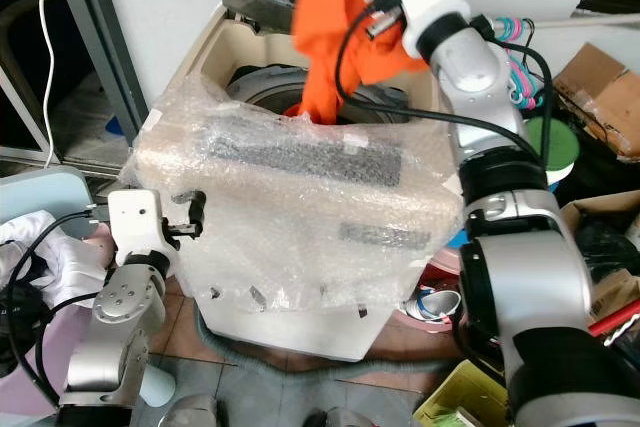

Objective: Clothes washing

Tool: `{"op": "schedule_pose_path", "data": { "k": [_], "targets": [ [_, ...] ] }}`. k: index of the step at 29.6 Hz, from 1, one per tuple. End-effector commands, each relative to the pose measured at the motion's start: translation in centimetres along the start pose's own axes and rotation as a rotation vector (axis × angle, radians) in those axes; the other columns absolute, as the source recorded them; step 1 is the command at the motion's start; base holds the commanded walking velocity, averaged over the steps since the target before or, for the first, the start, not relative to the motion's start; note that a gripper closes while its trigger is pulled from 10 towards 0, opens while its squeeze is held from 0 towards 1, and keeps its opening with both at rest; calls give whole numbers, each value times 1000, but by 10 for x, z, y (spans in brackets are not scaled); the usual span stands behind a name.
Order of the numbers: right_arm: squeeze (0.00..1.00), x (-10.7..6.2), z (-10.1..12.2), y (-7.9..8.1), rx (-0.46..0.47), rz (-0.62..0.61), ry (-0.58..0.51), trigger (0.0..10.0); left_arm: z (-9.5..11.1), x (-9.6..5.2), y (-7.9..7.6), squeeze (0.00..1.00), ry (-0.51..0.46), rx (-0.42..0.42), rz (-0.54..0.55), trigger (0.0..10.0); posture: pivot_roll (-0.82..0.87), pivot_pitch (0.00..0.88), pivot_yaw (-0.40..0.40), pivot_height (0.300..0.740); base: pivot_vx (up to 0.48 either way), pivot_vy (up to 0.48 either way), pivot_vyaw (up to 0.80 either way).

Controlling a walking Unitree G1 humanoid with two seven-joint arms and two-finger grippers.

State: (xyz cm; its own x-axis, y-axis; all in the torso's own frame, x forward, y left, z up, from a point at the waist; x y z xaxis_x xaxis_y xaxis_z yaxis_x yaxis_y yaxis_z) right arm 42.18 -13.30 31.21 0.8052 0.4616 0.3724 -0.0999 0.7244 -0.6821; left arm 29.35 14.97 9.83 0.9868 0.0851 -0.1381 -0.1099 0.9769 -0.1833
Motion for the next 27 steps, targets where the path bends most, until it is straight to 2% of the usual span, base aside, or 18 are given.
{"op": "schedule_pose_path", "data": {
  "k": [1,3,5,9,11,15,19,26,27],
  "targets": [
    [1000,-8,-11,14,83,44,4,10000,3,0,-2,0,-12,1,-3,10000,29,0,-75,740,0,0,0],
    [1000,-9,-12,15,97,43,2,10000,3,0,-2,0,-12,0,-3,10000,29,0,-75,740,0,0,0],
    [1000,-18,-21,25,110,52,17,10000,2,1,-1,0,-10,0,7,10000,22,0,-71,740,0,0,0],
    [1000,-26,-27,27,133,40,38,10000,1,2,1,0,-4,-9,28,10000,17,0,-67,740,0,0,0],
    [1000,-32,-30,26,176,16,44,10000,3,2,2,0,-16,-20,42,10000,12,0,-62,740,0,0,0],
    [1000,-38,-19,30,222,-10,-1,10000,6,2,1,0,-33,-11,39,10000,10,0,-61,740,0,0,0],
    [1000,-48,-14,52,265,24,-2,10000,9,2,-4,0,-45,-1,17,10000,7,0,-59,740,0,432,0],
    [1000,-49,-5,65,290,37,-15,10000,13,3,-3,0,-67,12,24,10000,8,0,-58,740,0,480,0],
    [796,-49,-4,67,289,39,-15,10000,14,2,-3,0,-72,13,23,10000,9,0,-58,740,0,480,0]
  ]
}}
Point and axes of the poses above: a point about 5 cm out from each wrist's last joint towards the gripper, its own x axis pointing out of the wrist towards the gripper, its own z axis along the axis of the wrist's last joint, y = z × x, the point moved 3 cm from there along x, pointing out of the wrist towards the gripper, and after that the axes turned 11 degrees about -x, right-handed, at the moved point
